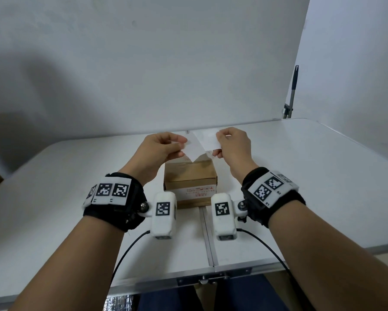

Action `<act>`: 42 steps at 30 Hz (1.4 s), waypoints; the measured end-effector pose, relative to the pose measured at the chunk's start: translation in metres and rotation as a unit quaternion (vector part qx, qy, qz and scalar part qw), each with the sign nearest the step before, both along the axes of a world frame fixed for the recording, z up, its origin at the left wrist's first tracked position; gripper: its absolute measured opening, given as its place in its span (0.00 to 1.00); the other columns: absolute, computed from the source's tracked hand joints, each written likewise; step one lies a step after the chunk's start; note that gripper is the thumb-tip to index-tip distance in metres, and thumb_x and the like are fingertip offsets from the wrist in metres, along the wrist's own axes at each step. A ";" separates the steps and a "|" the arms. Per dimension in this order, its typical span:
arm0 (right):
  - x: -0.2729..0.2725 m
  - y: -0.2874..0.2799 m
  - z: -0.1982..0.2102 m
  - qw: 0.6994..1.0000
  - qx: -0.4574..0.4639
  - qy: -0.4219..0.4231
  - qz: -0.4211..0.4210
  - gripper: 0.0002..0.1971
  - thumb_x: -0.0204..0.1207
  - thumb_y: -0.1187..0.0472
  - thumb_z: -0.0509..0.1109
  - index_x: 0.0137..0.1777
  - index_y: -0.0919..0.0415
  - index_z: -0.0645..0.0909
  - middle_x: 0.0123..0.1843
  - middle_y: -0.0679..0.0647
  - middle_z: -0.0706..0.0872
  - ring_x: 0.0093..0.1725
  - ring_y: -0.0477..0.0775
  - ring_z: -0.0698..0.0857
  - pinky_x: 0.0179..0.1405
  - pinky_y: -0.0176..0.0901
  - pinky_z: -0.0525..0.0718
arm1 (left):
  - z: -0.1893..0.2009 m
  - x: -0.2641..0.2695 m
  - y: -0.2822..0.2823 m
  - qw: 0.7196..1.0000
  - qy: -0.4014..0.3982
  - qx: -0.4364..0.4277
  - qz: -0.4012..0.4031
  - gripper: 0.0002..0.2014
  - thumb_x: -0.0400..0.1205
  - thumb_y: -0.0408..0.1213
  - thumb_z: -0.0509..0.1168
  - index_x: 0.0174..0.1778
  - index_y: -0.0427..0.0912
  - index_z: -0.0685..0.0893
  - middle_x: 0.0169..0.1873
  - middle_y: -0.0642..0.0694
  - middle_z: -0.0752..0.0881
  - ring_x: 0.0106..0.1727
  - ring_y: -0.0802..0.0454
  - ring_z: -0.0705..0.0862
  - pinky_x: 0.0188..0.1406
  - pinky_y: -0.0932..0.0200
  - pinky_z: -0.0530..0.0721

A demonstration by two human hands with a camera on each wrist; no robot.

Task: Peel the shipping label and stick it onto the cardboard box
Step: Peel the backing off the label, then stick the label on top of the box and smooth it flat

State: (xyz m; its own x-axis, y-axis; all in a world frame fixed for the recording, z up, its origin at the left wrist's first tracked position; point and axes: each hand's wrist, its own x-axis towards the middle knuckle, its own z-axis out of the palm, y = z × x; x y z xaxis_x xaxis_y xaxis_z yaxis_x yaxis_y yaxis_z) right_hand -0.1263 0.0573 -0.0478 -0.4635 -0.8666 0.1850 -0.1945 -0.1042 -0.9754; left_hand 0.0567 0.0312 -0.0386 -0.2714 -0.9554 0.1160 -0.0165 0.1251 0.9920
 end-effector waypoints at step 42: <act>-0.004 -0.010 0.012 0.996 -0.075 0.043 -0.037 0.06 0.82 0.62 0.63 0.47 0.60 0.81 0.44 0.58 0.87 0.12 0.39 0.80 0.26 0.41 0.81 | 0.014 0.020 -0.025 0.952 -0.211 -0.163 0.148 0.17 0.82 0.32 0.59 0.65 0.51 0.82 0.68 0.52 0.81 0.68 0.55 0.78 0.64 0.56 0.80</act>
State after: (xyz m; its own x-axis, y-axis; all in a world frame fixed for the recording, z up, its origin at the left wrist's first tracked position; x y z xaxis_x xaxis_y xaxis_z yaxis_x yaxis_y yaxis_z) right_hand -0.1308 0.0472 -0.0357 -0.5020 -0.7904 0.3510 -0.2897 -0.2287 -0.9294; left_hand 0.0769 0.0062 -0.0245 -0.0836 -0.9293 0.3597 -0.4880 0.3529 0.7983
